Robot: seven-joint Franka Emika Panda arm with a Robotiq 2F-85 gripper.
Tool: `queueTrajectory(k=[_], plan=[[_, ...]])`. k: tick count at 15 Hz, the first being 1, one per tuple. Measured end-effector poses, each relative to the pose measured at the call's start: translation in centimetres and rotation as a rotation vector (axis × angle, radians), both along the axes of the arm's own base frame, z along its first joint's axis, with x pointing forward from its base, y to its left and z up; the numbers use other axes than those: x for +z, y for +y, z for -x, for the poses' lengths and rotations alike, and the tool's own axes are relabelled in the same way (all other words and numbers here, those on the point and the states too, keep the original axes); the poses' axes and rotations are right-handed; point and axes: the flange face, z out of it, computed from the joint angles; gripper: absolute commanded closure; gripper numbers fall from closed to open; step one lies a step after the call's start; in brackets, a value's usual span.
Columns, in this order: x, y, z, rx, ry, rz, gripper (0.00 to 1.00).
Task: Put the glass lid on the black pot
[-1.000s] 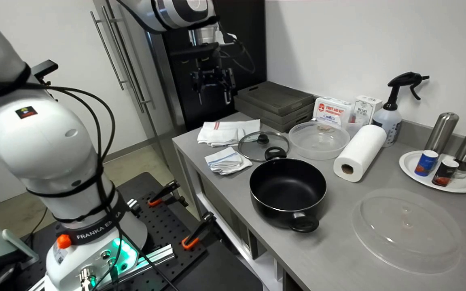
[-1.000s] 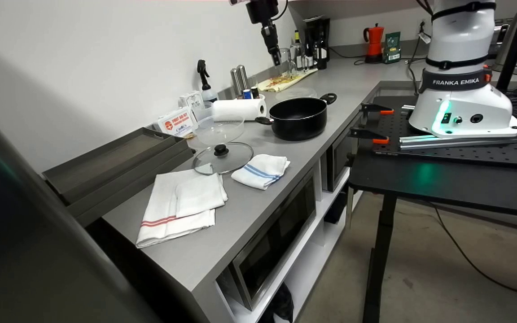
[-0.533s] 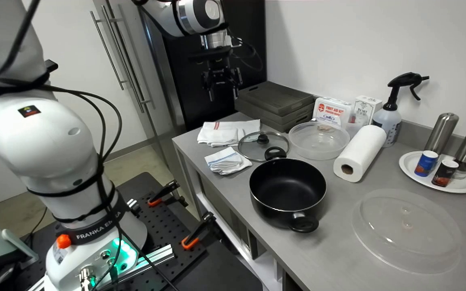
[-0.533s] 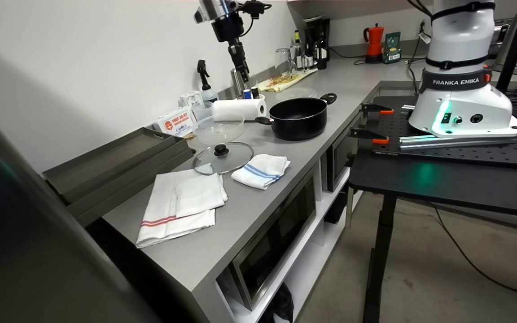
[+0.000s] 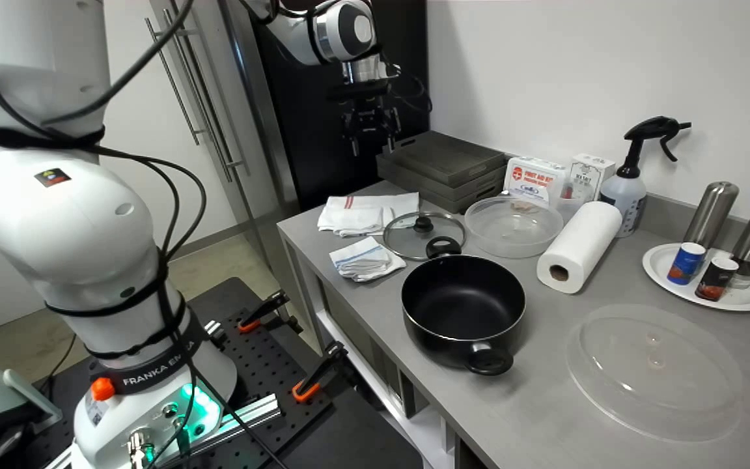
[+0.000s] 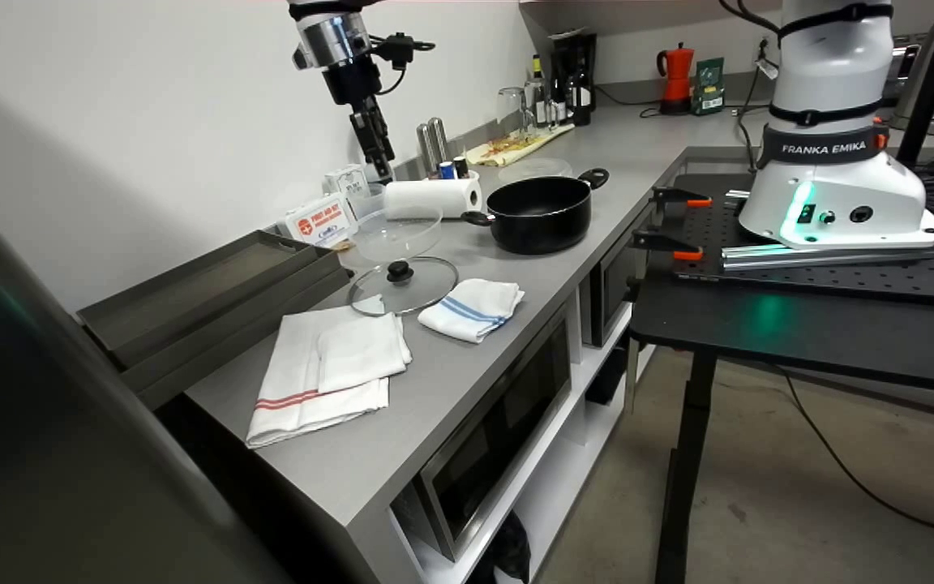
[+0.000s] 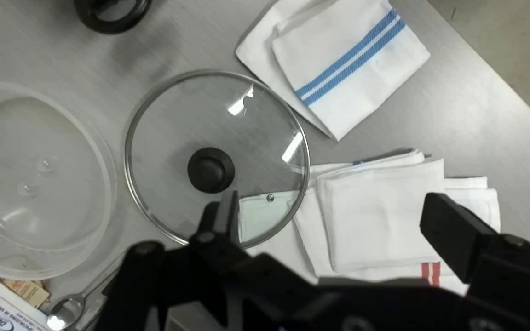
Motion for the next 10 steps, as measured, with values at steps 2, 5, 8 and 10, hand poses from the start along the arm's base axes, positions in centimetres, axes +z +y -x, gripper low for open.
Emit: queueTrajectory(k=[2, 5, 8, 10], plan=[[-0.9, 0.4, -2.2, -0.005, -0.011, -0.014, 0.0], [-2.7, 0.1, -5.2, -0.024, -0.019, -0.023, 0.0], [-5.0, -1.2, -7.8, -0.052, -0.019, -0.023, 0.0], [-6.4, -2.2, -9.2, -0.071, -0.013, -0.022, 0.0]])
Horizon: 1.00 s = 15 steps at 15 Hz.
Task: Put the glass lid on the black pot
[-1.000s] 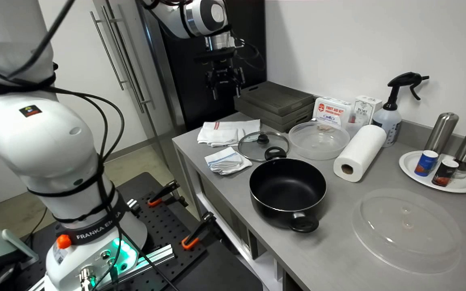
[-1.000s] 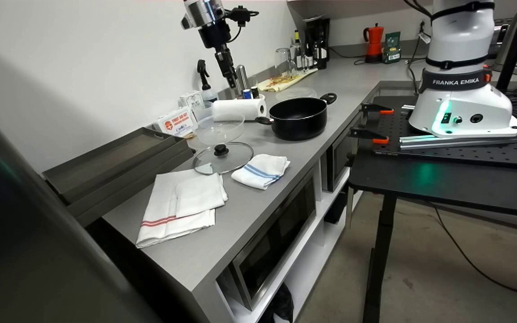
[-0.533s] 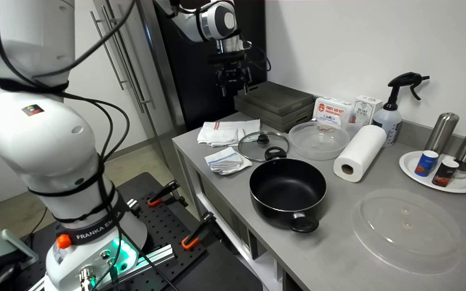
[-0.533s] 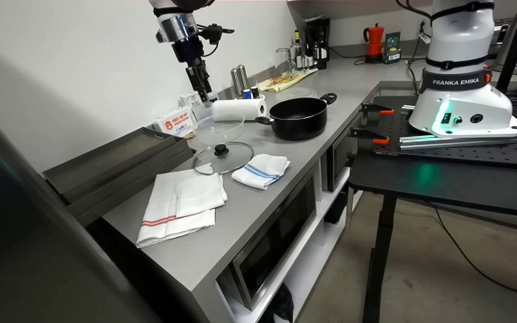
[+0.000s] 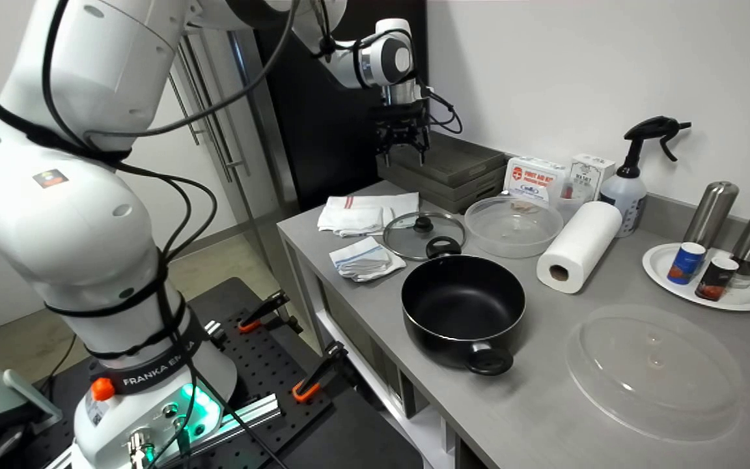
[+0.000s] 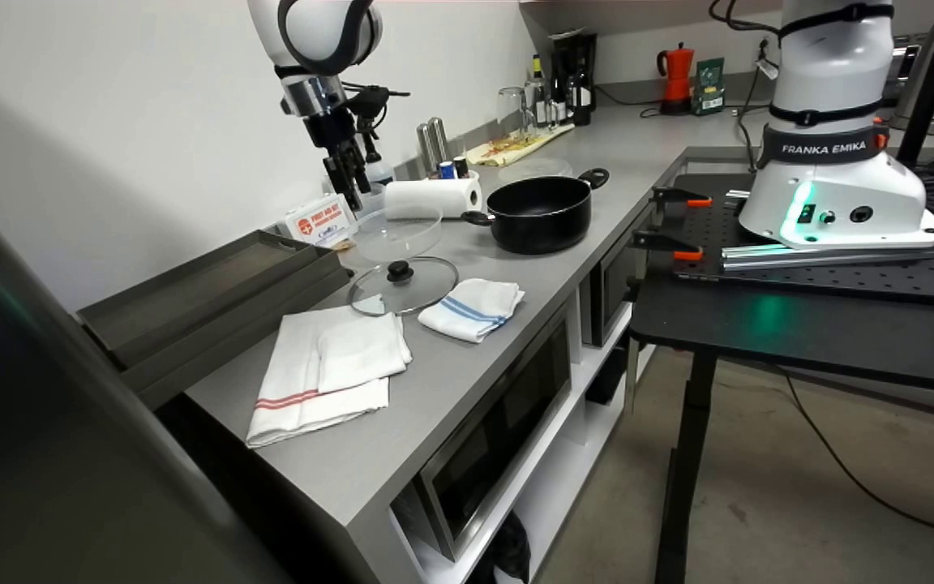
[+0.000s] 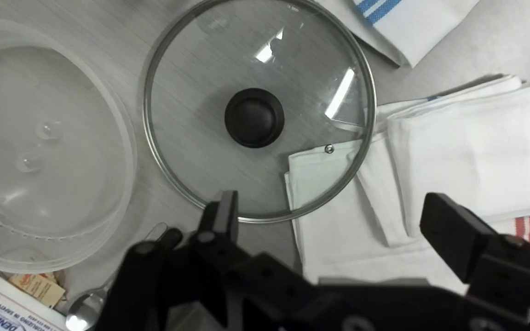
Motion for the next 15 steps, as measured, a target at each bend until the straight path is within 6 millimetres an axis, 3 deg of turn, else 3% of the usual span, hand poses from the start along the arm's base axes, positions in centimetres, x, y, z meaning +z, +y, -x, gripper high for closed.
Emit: queueTrajectory(k=[7, 15], plan=[[-4.6, -2.7, -2.4, -0.048, 0.049, -0.011, 0.0], [-10.1, -4.6, -3.1, -0.063, 0.1, -0.042, 0.0]])
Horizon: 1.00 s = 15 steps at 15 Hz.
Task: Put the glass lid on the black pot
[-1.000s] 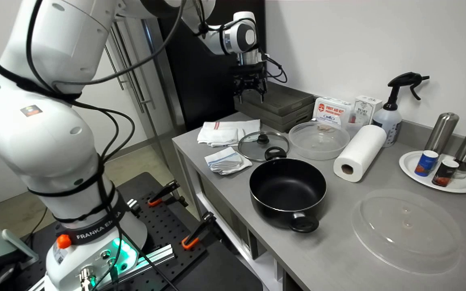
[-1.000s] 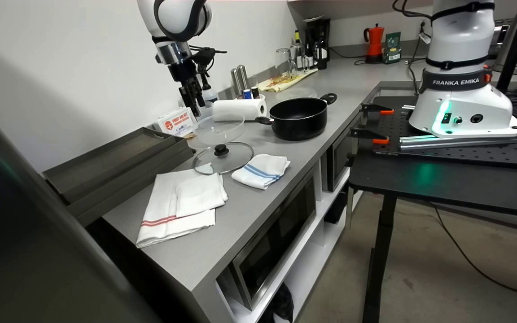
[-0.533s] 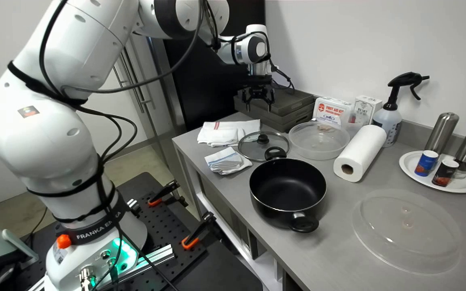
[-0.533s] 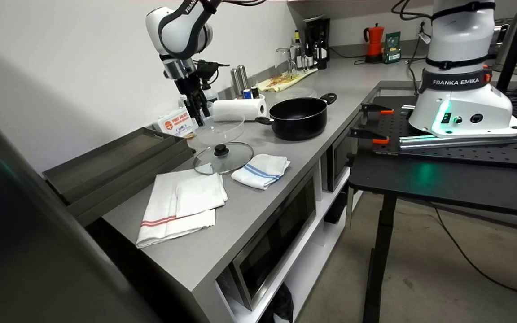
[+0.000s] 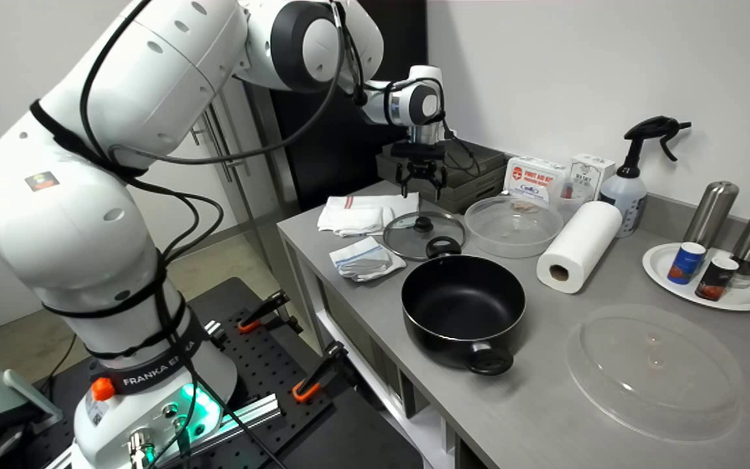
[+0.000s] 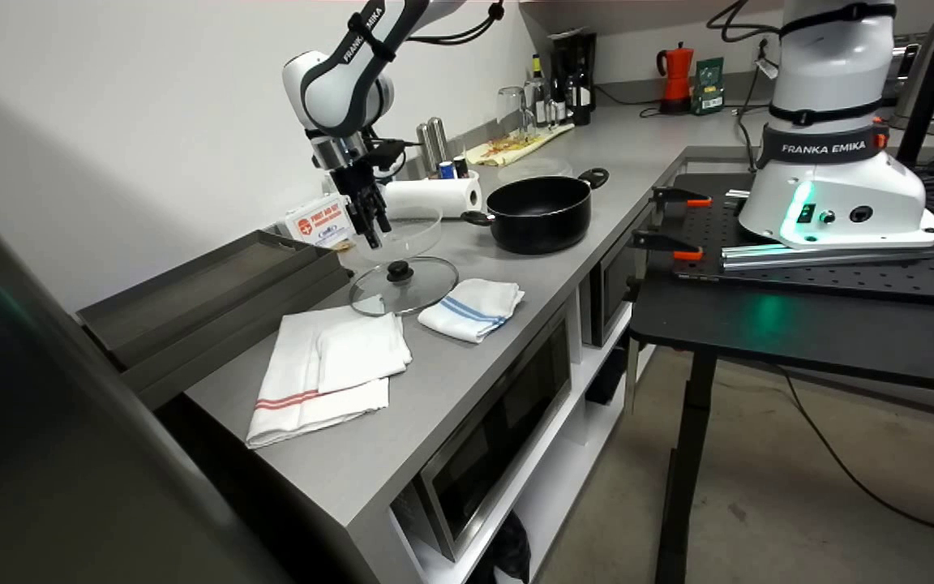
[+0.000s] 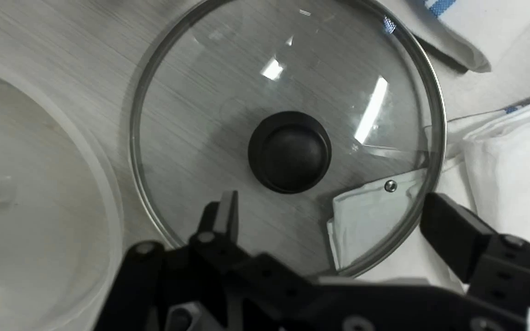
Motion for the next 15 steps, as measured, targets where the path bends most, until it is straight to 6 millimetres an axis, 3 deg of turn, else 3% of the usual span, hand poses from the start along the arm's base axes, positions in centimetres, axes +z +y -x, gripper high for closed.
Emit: queueTrajectory(k=[5, 15], plan=[[-3.4, -0.7, 0.5, -0.013, 0.038, -0.014, 0.0], [-7.0, -0.9, 1.4, -0.012, 0.08, -0.017, 0.0]])
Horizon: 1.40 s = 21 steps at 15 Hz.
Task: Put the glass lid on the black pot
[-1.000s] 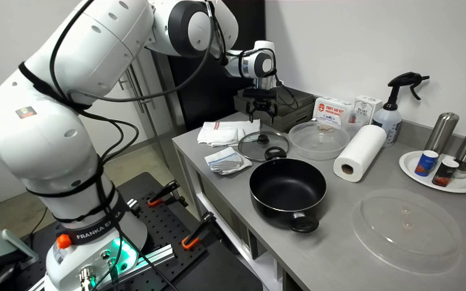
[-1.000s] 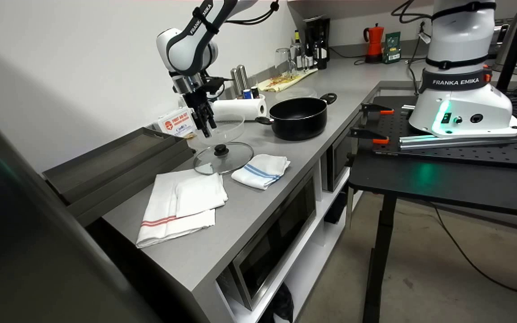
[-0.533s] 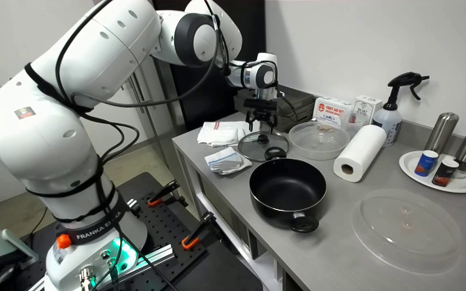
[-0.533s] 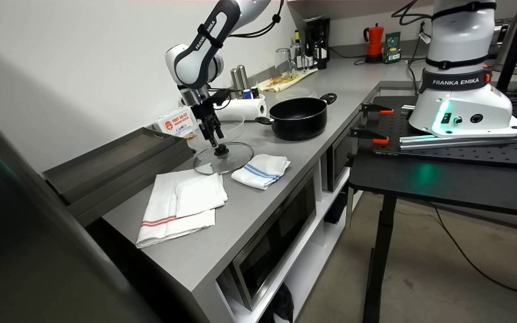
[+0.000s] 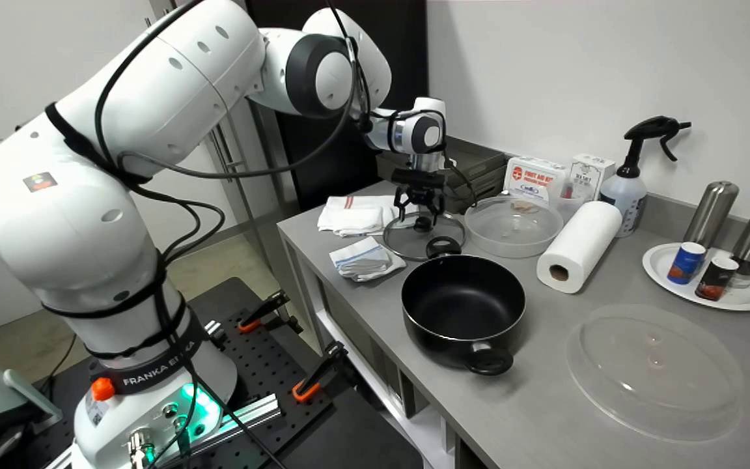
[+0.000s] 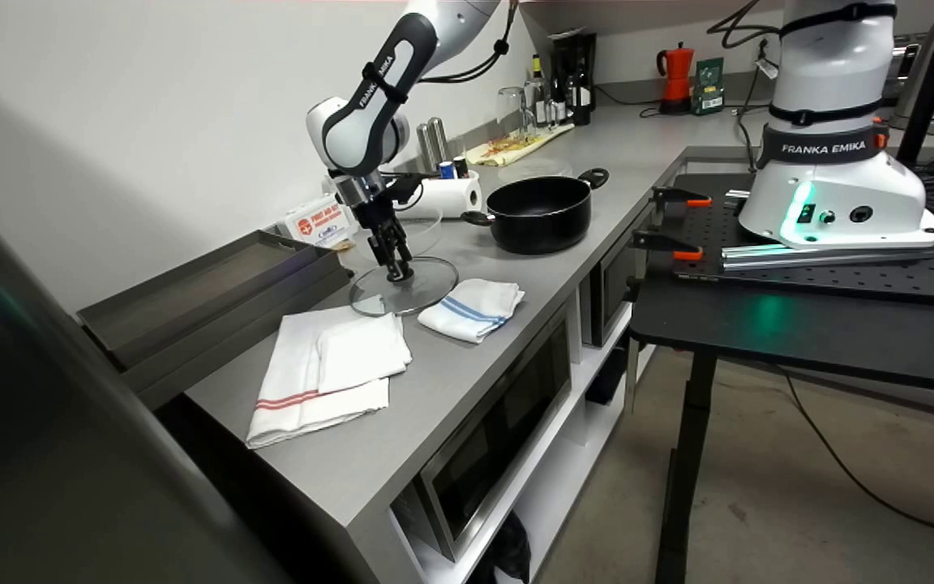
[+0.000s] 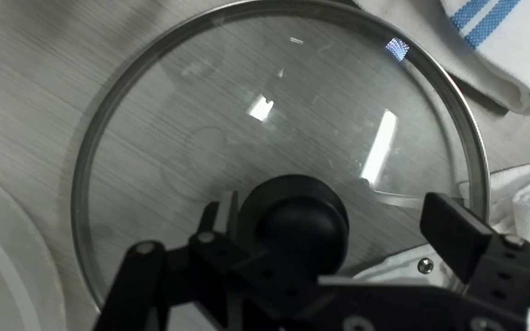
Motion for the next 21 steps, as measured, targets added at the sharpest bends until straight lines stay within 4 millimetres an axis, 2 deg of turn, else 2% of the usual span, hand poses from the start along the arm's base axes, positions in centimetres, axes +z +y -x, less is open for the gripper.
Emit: queueTrajectory(k=[3, 12, 13, 14, 16, 21], plan=[[-0.6, 0.0, 0.1, -0.001, 0.005, 0.0, 0.0], [-0.3, -0.1, -1.0, -0.01, -0.028, -0.01, 0.0], [-0.3, -0.1, -1.1, -0.011, -0.029, -0.01, 0.04], [-0.3, -0.2, -1.2, -0.013, -0.031, -0.011, 0.26], [-0.4, -0.4, -1.3, -0.015, -0.033, -0.011, 0.31], [-0.5, -0.9, -1.6, -0.024, -0.039, -0.012, 0.68]])
